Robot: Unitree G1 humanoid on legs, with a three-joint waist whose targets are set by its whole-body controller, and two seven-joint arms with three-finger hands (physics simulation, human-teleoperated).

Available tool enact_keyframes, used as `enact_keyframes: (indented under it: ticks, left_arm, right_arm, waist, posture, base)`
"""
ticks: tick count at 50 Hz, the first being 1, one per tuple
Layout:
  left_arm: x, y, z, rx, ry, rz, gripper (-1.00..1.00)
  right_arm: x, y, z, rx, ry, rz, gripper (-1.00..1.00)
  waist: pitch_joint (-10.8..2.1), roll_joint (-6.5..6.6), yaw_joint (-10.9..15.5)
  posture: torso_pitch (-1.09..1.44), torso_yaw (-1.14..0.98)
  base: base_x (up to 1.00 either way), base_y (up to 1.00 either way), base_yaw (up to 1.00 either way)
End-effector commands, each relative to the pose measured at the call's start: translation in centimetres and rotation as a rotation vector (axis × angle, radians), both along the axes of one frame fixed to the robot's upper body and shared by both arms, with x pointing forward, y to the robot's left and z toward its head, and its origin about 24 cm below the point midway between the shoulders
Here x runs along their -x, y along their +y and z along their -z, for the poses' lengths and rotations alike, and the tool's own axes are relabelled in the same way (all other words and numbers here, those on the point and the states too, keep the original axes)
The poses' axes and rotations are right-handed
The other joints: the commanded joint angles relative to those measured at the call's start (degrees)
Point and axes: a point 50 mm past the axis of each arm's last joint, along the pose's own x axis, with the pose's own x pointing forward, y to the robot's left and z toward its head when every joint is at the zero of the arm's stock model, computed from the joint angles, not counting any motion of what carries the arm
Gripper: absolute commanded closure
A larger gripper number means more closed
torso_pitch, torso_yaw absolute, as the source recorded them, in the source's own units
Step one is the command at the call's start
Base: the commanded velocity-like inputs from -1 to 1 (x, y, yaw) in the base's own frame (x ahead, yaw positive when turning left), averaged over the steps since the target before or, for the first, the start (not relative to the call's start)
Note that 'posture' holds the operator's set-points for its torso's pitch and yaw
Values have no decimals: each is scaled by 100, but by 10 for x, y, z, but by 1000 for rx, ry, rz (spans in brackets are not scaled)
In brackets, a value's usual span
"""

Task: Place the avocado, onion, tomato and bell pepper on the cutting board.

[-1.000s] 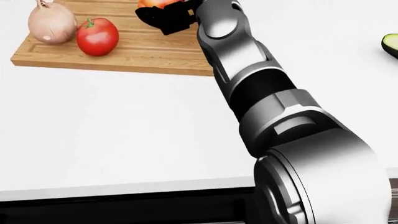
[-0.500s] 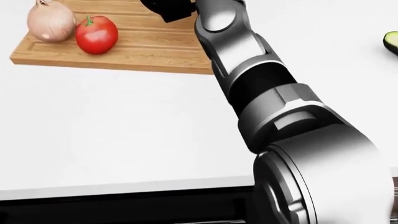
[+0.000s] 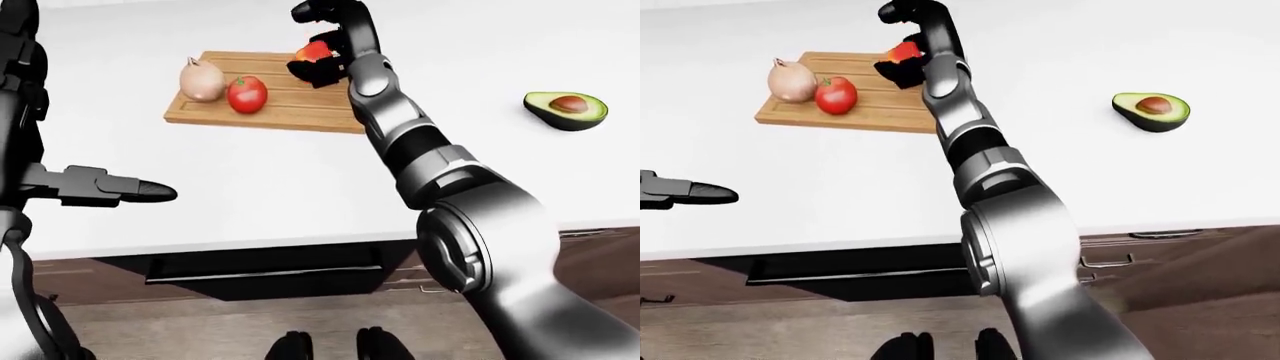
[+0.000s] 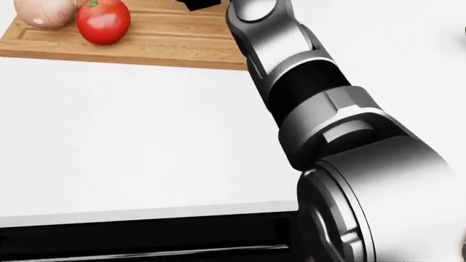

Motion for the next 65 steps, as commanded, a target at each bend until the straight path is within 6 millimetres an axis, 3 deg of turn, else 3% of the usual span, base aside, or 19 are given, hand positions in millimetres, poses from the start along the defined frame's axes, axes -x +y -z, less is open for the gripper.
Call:
enact_keyframes:
  ticks: [1, 2, 9, 27, 37, 53, 55, 56, 57, 65]
  left_arm:
    - [8, 0, -11, -30, -74, -27, -100]
    - [7, 0, -11, -35, -74, -26, -100]
    - [8, -1, -13, -39, -75, -22, -100]
    - [6, -1, -9, -29, -64, -28, -100]
    - [4, -2, -7, -27, -61, -30, -100]
    - [1, -2, -13, -27, -67, -33, -100]
    - [1, -2, -13, -21, -73, -34, -100]
    - [-3, -3, -10, -18, -71, -36, -100]
    - [-4, -3, -10, -16, -74, -34, -100]
    - [-5, -3, -8, -9, -73, -37, -100]
  right_arm:
    - [7, 3, -34, -21, -128, -15, -42]
    - [7, 2, -34, -21, -127, -15, -68]
    - [7, 2, -37, -23, -131, -19, -100]
    - [8, 2, -38, -31, -136, -20, -100]
    - [7, 0, -38, -31, -136, -16, -100]
    - [6, -9, -44, -41, -159, -4, -100]
    - [6, -15, -47, -36, -171, 6, -100]
    - [1, -47, -54, 4, -164, 56, -100]
    - [0, -52, -53, 18, -158, 73, -100]
    - [0, -72, -61, 32, -165, 107, -100]
  waist:
    - [-235, 44, -4]
    - [-221, 44, -5]
    - [-165, 38, -9]
    - [-148, 37, -16]
    - [-384, 21, -19]
    - [-1003, 10, 6]
    - [-1063, 8, 11]
    - [-1079, 7, 13]
    - [-1087, -11, 4]
    - [-1150, -47, 32]
  posture:
    - [47, 3]
    - [47, 3]
    - [47, 3]
    - [42, 3]
    - [32, 3]
    - [16, 3]
    - [15, 3]
    - [15, 3]
    - [15, 3]
    - [15, 3]
  base:
    - [0, 0, 0]
    - [0, 0, 0]
    - [0, 0, 0]
    - [0, 0, 0]
    - [0, 0, 0]
    - [0, 0, 0]
    - [0, 0, 0]
    - [0, 0, 0]
    - [0, 0, 0]
    - [0, 0, 0]
